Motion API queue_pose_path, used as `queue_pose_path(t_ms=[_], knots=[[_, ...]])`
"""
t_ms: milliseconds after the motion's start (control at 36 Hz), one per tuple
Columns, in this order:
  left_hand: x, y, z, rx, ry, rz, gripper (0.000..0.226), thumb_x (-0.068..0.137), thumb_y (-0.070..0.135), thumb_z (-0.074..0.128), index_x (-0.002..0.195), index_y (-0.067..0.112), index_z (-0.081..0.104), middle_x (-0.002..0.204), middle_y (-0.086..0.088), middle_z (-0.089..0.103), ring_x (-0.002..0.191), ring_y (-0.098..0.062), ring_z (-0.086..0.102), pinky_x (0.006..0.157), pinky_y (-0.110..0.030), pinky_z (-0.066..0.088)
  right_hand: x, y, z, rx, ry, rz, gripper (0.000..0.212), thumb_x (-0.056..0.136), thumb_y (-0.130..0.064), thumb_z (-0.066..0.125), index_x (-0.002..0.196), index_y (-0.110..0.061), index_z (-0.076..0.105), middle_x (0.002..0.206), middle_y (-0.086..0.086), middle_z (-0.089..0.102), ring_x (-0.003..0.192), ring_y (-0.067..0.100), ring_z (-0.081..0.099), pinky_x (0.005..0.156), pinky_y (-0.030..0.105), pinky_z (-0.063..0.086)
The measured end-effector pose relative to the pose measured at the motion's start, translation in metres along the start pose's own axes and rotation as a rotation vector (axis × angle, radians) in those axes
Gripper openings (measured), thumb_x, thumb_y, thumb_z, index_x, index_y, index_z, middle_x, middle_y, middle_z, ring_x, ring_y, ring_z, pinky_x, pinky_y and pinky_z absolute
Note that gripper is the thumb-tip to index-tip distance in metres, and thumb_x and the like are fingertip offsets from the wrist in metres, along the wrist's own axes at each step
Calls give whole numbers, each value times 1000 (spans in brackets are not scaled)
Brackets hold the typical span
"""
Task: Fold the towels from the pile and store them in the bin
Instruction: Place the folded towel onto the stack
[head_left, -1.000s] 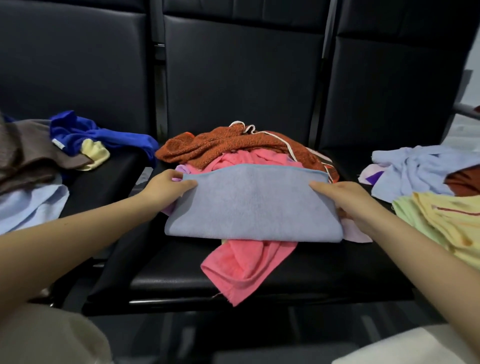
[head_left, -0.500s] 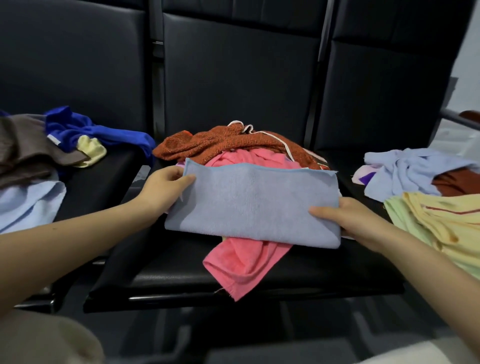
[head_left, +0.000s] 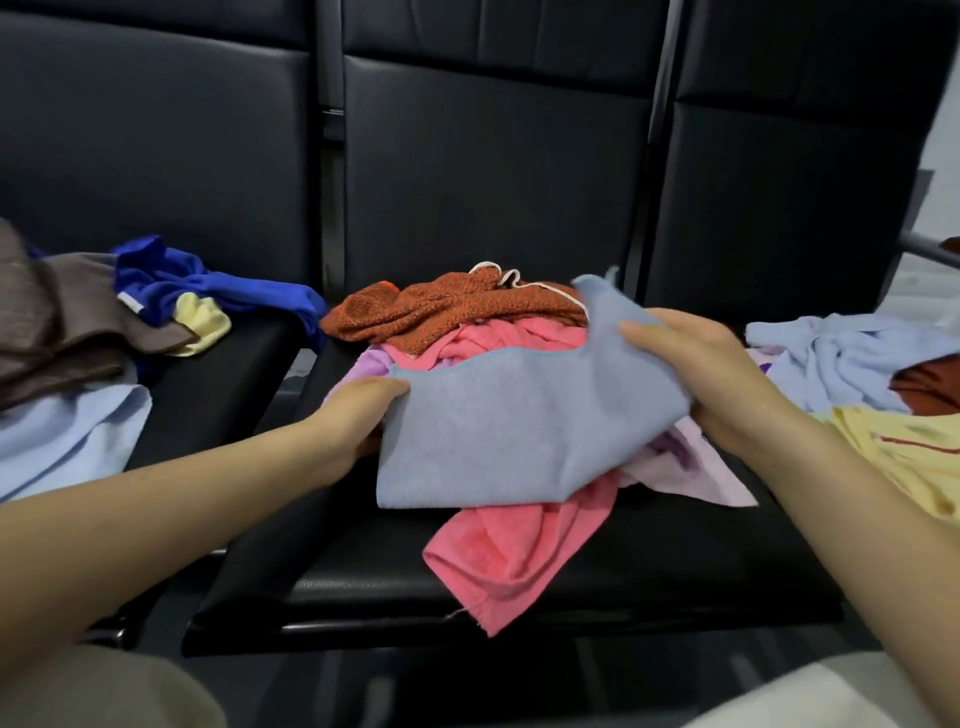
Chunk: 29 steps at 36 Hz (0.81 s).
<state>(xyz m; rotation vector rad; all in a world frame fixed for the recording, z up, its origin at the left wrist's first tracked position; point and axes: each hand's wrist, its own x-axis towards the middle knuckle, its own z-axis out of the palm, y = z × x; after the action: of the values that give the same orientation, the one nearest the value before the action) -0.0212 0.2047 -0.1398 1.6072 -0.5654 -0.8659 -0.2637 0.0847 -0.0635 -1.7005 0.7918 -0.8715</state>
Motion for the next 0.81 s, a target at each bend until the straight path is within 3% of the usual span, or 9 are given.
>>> queue_pose_path(t_ms=[83,139,194,306,444,500,583,694,806], knots=[[5,6,-4,-13,137,48,28,97,20,51,69,17,46,51,2,44,44,-12,41,49,-21,40,-1,-9,22,206,-230,51,31,92,-30,56,108,-8,71,97,10,67,86,18,63,72,24,50],[8,9,-7,3,185,110,28,97,22,52,71,16,46,48,3,38,40,-10,35,42,-18,36,-2,-8,32,167,-358,111,39,85,-42,56,106,-12,71,80,8,63,70,14,57,62,23,46],[5,13,-5,10,94,106,22,98,28,52,80,15,52,53,3,42,40,-10,37,41,-17,36,-2,0,39,28,-399,86,26,92,-34,58,102,-14,72,73,3,64,67,12,57,59,21,46],[-11,14,9,122,-256,-87,40,96,52,46,91,14,59,70,-3,60,59,-18,57,51,-23,44,7,25,44,-182,-203,-107,17,92,-6,62,95,-19,72,72,-4,63,64,7,54,58,17,45],[-12,12,17,135,-315,-51,45,96,53,46,88,12,62,71,-4,70,62,-18,62,50,-22,50,15,46,42,-323,174,-212,24,88,-5,60,107,-19,65,85,2,60,73,8,52,72,18,45],[-11,14,20,88,-323,-29,43,96,51,48,86,12,60,65,-3,67,63,-19,63,50,-23,50,16,53,42,-397,192,-138,24,89,-14,60,112,-20,62,78,-3,57,71,10,53,73,27,46],[-11,17,30,41,-331,-18,35,95,45,53,83,12,58,56,1,60,61,-17,64,57,-26,52,14,58,45,-445,169,-96,20,92,-20,58,112,-23,57,67,-6,54,64,7,51,62,22,40],[-11,19,44,-14,-410,-9,29,93,34,61,112,12,65,103,-9,73,99,-21,69,90,-34,55,8,54,47,-384,125,-107,15,94,-24,58,108,-27,56,66,-6,55,63,7,53,58,21,40],[-17,27,49,-57,-225,48,15,98,21,54,86,12,58,81,-4,69,74,-7,65,64,-16,53,1,48,48,-242,81,-148,18,94,-20,60,107,-31,54,70,-7,55,59,3,50,59,22,43]])
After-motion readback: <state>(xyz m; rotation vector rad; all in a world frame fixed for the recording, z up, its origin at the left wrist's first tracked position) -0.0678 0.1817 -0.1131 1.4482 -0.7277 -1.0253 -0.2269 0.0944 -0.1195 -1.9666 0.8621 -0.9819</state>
